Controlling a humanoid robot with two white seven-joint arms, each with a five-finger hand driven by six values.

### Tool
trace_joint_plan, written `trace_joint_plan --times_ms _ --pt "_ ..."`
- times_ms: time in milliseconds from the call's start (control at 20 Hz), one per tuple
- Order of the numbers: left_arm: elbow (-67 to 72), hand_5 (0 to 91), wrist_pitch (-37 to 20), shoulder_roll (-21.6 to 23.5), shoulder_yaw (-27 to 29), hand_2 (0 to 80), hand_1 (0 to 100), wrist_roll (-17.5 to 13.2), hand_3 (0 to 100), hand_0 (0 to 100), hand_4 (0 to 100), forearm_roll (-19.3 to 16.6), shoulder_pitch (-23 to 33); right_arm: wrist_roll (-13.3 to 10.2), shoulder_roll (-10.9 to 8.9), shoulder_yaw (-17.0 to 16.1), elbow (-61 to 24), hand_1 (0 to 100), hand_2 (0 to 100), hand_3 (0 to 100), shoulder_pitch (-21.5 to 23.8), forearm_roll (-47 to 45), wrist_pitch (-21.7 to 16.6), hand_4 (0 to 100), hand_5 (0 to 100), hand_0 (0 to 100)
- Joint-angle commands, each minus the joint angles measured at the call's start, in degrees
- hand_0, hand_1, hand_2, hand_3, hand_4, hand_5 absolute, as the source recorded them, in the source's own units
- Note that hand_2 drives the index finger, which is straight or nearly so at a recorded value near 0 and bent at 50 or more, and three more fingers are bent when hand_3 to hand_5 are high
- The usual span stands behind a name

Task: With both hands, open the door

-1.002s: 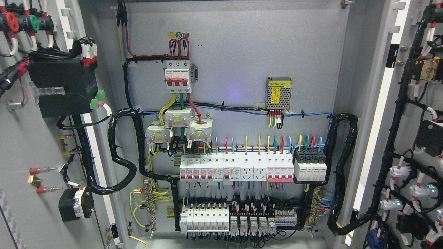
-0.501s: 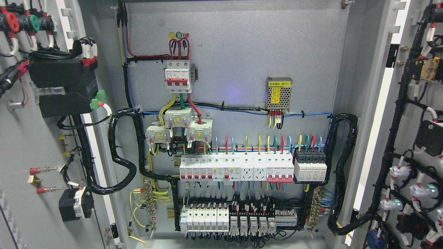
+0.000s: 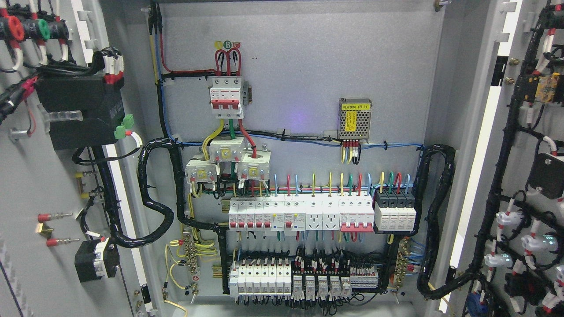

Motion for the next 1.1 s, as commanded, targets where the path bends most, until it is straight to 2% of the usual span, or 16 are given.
trace_joint_plan --times_ms 0,100,200,351,601,751,1052 --pt "-11.96 0.0 -4.23 1.51 -1.41 0.0 0 0.18 0 0 3 -0.02 0.01 -0.07 -2.98 -2.95 -0.51 0 0 0 0.0 -5.58 1.65 0 0 23" --pt "-12.75 0.0 -8.52 1.25 -1.41 0.0 0 0.27 0 0 3 -0.02 -0.25 -0.07 -3.16 -3.04 -0.51 0 0 0 0.0 -6.99 2.18 0 0 23" --pt "-13.37 0.0 -13.35 0.98 -1.23 0.0 0 0.54 0 0 3 -0.1 -0.43 0.01 -3.6 -3.3 -0.51 0 0 0 -0.09 -9.09 4.37 0 0 23" --pt "-13.81 0.0 -18.29 -1.47 -0.71 0.0 0 0.63 0 0 3 -0.11 -0.78 -0.07 -4.12 -4.36 -0.51 0 0 0 -0.09 -11.74 5.35 0 0 23" --pt "-15.66 0.0 -22.33 -5.95 2.02 0.0 0 0.63 0 0 3 -0.19 -1.31 -0.07 -4.91 -5.85 -0.43 0 0 0 -0.44 -12.01 5.44 0 0 23" --pt "-16.01 0.0 -25.94 -6.66 3.42 0.0 0 0.71 0 0 3 -0.19 -2.97 -0.07 -4.83 -6.99 -0.34 0 0 0 -0.53 -12.01 5.44 0 0 23" --pt "-16.01 0.0 -26.03 -8.77 4.92 0.0 0 0.71 0 0 3 -0.11 -8.24 0.01 -5.79 -8.49 0.54 0 0 0 -0.53 -15.16 5.79 0 0 23"
